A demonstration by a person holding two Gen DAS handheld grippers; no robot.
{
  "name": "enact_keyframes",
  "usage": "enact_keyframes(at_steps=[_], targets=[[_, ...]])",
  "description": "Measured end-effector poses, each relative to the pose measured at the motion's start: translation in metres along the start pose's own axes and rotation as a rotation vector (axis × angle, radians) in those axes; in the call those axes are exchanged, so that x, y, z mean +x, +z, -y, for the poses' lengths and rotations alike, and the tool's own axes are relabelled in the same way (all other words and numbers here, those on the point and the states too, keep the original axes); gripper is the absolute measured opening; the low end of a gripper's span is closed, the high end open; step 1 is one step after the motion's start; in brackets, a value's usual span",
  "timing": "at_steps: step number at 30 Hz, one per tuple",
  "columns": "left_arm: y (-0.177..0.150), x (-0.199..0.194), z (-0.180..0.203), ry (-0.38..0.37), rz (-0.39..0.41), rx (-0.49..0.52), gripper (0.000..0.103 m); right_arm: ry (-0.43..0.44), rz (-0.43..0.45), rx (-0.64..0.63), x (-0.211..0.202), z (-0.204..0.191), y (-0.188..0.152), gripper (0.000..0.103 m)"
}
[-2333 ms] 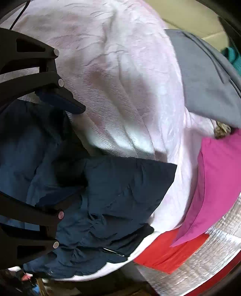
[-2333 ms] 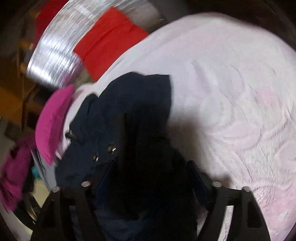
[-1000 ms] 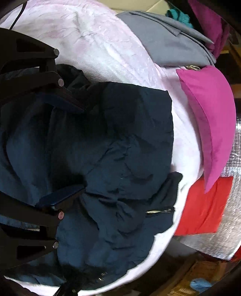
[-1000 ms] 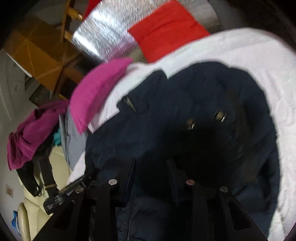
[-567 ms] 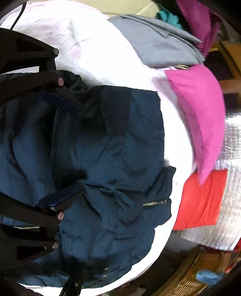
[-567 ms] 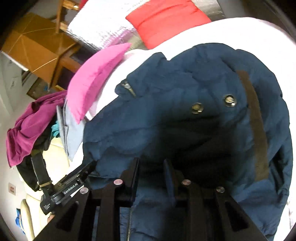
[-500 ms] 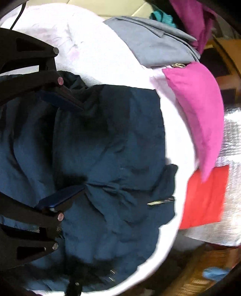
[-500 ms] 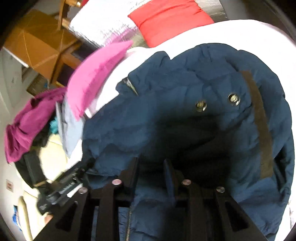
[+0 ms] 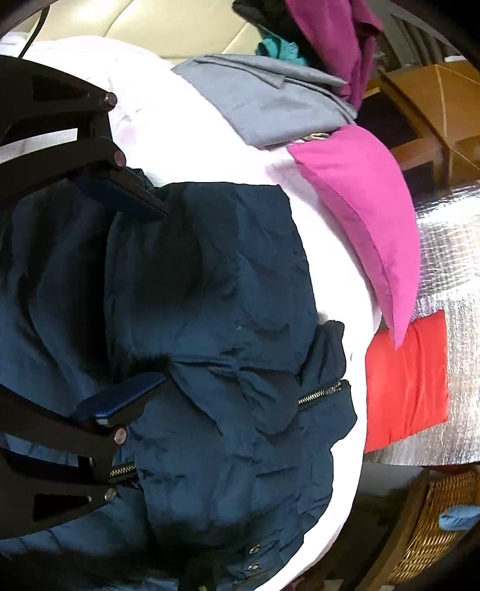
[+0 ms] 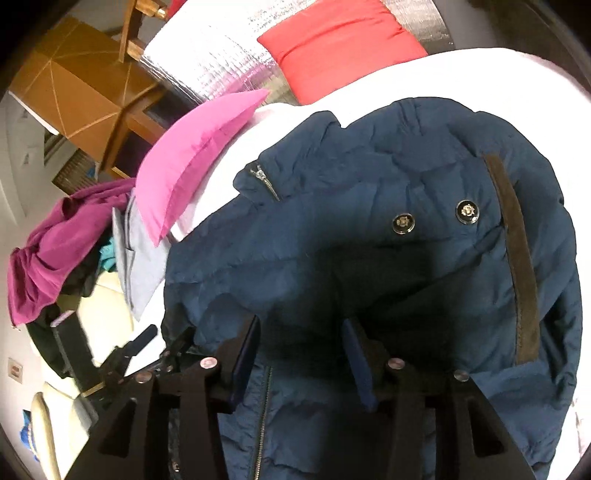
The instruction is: Fold large clothes
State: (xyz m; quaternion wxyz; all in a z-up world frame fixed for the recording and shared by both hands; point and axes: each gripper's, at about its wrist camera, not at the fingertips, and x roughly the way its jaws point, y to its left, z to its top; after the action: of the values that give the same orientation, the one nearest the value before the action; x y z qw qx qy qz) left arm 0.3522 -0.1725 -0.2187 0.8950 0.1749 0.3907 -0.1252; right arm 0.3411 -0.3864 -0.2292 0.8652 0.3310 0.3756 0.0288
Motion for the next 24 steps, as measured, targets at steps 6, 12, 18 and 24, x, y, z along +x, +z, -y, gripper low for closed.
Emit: enact_keyframes(at_steps=[6, 12, 18, 24], targets=[[-0.003, -0.001, 0.003, 0.012, 0.016, 0.024, 0.084, -0.111, -0.044, -0.015, 0.029, 0.005, -0.002, 0.039], [-0.004, 0.002, 0.003, 0.018, 0.009, 0.022, 0.084, -0.103, -0.051, -0.024, 0.029, 0.006, 0.000, 0.040], [0.003, -0.009, -0.016, -0.007, 0.029, -0.035, 0.084, -0.036, 0.041, 0.017, -0.028, 0.021, 0.013, 0.043], [0.010, -0.005, -0.085, 0.017, 0.012, -0.280, 0.084, -0.063, 0.199, 0.123, -0.094, 0.072, 0.022, 0.063]])
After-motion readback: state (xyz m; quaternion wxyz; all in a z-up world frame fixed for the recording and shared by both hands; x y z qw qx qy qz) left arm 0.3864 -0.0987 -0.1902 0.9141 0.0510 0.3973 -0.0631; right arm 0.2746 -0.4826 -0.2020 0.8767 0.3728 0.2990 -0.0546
